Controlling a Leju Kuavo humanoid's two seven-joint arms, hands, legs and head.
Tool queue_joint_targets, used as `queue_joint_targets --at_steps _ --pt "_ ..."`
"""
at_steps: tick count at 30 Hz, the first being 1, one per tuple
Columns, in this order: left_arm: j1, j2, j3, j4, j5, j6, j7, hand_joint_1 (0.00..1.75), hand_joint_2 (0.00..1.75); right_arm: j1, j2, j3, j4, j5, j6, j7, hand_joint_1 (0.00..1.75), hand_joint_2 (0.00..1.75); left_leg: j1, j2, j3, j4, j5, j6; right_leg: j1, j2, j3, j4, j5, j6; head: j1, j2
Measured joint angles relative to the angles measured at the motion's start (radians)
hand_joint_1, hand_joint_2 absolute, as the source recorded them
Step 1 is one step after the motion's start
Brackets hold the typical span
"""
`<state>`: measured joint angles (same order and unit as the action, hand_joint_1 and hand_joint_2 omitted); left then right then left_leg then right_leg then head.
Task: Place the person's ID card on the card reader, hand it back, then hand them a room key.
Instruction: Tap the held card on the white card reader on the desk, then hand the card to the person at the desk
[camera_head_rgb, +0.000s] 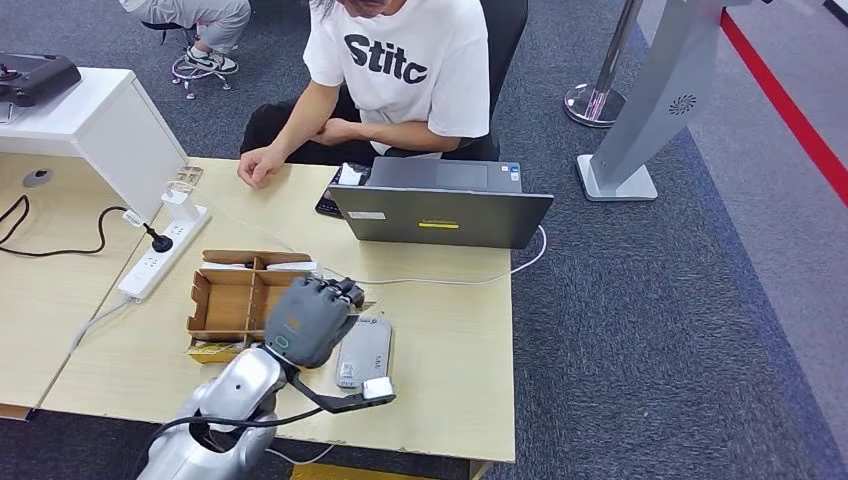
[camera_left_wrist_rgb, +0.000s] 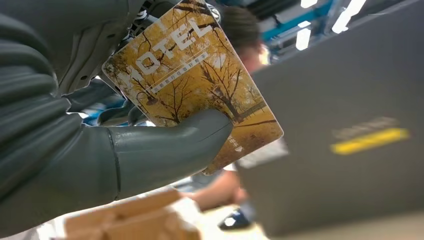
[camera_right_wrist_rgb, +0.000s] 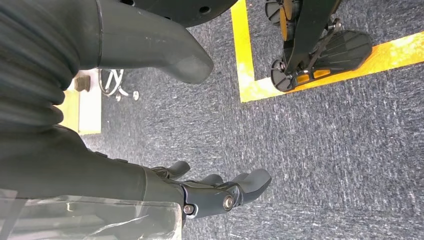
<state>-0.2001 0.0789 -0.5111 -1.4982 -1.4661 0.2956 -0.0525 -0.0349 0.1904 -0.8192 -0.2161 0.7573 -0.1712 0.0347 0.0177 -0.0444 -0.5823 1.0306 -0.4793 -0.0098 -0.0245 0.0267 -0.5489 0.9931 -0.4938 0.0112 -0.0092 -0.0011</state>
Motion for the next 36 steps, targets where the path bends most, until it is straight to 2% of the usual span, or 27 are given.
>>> queue_joint_targets --at_steps 3,7,12,24,27,31,36 --pt "-0.006 -0.029 -0.050 0.051 0.000 -0.021 0.008 1.75 1.75 0.000 0.001 -0.001 0.000 0.006 0.001 -0.006 0.00 1.75 0.000 0.000 0.000 0.000 0.000 0.000 0.000 0.000 0.000 0.000 0.000 0.000 0.000 0.000" --pt "-0.015 -0.045 -0.081 0.110 0.000 -0.054 0.017 1.75 1.75 0.000 0.001 -0.004 0.001 0.011 0.001 -0.005 0.00 1.75 0.000 0.000 0.000 0.000 0.000 0.000 0.000 0.000 0.000 0.000 0.000 0.000 0.000 0.000" --pt "-0.021 -0.049 -0.095 0.204 -0.004 -0.121 0.053 1.75 1.75 0.000 0.001 -0.005 0.001 0.020 0.001 0.006 0.00 1.75 0.000 0.000 0.000 0.000 0.000 0.000 0.000 0.000 0.000 0.000 0.000 0.000 0.000 0.000" --pt "-0.043 -0.050 -0.095 0.288 -0.015 -0.145 0.093 1.75 1.75 0.000 0.001 -0.012 0.001 0.030 0.004 0.006 0.00 1.75 0.000 0.000 0.000 0.000 0.000 0.000 0.000 -0.001 0.001 0.000 0.000 0.000 0.000 0.000" --pt "-0.051 -0.050 -0.095 0.303 -0.025 -0.123 0.103 1.75 1.75 0.000 0.001 -0.021 0.001 0.030 0.004 0.003 0.00 1.75 0.000 0.000 0.001 0.000 0.000 0.000 0.000 -0.001 0.002 0.000 0.000 0.000 0.000 0.000" --pt "-0.051 -0.050 -0.090 0.303 -0.052 -0.030 0.132 1.75 1.75 0.000 0.001 -0.034 0.001 0.030 0.002 -0.007 0.00 1.75 0.000 0.000 0.001 0.000 0.001 0.000 0.000 -0.001 0.002 0.001 0.000 0.000 0.000 0.000" --pt "-0.060 -0.047 -0.030 0.216 -0.037 0.045 0.145 1.75 1.75 0.001 0.001 -0.049 0.001 0.039 0.000 -0.015 0.00 1.75 0.000 0.000 0.001 0.000 0.001 0.000 0.000 0.000 0.002 0.001 0.000 0.000 0.000 0.000"
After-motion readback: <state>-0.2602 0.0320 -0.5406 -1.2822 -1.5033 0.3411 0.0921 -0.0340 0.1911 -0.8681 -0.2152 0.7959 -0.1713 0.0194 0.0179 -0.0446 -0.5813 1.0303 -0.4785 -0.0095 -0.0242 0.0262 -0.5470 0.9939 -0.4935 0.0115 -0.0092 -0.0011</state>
